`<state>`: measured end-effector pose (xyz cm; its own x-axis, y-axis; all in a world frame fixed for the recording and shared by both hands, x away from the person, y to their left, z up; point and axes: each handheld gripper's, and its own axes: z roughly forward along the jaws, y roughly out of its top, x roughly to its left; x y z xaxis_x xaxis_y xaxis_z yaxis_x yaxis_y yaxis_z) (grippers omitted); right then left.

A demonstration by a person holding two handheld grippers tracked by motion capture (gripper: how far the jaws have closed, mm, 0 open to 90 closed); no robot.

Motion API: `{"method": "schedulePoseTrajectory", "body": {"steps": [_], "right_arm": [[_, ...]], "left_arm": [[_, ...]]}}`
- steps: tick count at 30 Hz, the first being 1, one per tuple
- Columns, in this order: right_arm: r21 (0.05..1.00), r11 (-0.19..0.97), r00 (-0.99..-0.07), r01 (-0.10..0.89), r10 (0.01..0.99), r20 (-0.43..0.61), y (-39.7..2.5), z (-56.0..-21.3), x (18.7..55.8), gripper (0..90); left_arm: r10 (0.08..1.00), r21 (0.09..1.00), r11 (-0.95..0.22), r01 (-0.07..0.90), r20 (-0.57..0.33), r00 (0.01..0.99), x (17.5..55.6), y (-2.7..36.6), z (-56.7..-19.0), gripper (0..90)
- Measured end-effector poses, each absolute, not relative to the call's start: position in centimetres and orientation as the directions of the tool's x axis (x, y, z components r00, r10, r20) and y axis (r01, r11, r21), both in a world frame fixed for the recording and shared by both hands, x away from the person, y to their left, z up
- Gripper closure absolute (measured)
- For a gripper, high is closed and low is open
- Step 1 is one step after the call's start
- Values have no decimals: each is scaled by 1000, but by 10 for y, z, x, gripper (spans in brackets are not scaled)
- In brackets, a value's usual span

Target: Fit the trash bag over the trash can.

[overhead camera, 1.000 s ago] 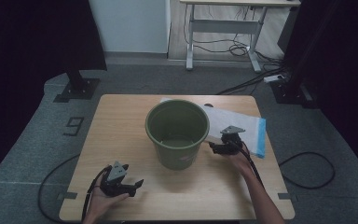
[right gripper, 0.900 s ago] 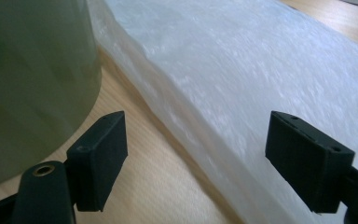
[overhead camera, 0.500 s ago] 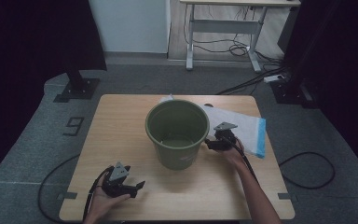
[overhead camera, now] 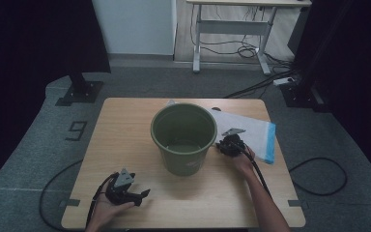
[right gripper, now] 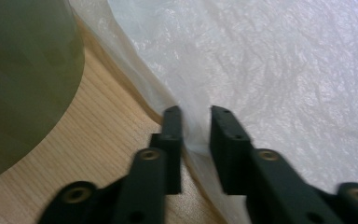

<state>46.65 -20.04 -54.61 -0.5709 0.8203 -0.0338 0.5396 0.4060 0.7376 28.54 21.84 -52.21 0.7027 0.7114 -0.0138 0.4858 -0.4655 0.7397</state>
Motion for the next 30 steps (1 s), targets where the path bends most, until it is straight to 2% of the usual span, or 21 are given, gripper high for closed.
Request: {"method": "schedulePoseTrajectory", "body": {"steps": [1,2,4,9,14,29,30], "right_arm": [[738,406,-571,540,820,-34,-200,-546,467,790],[735,385,-561,558,828,-7,-203,-546,467,870],[730,390,-559,560,829,-14,-205,-545,466,884],[742,382,-563,550,827,-8,-207,-541,458,886],[748,424,-580,510,812,-64,-216,-532,431,886],[775,398,-579,491,814,-52,-250,-531,374,886],[784,373,-572,495,820,-29,-258,-532,364,886]], "left_arm": [[711,740,-466,486,-14,703,285,218,-522,140],[714,741,-461,488,-17,700,286,220,-522,140],[716,742,-457,490,-19,697,286,220,-523,140],[725,750,-450,484,-10,689,289,220,-525,144],[740,759,-431,488,-13,673,289,222,-523,143],[762,757,-411,508,-20,648,293,227,-525,145],[762,759,-410,506,-20,648,293,226,-525,145]]}}
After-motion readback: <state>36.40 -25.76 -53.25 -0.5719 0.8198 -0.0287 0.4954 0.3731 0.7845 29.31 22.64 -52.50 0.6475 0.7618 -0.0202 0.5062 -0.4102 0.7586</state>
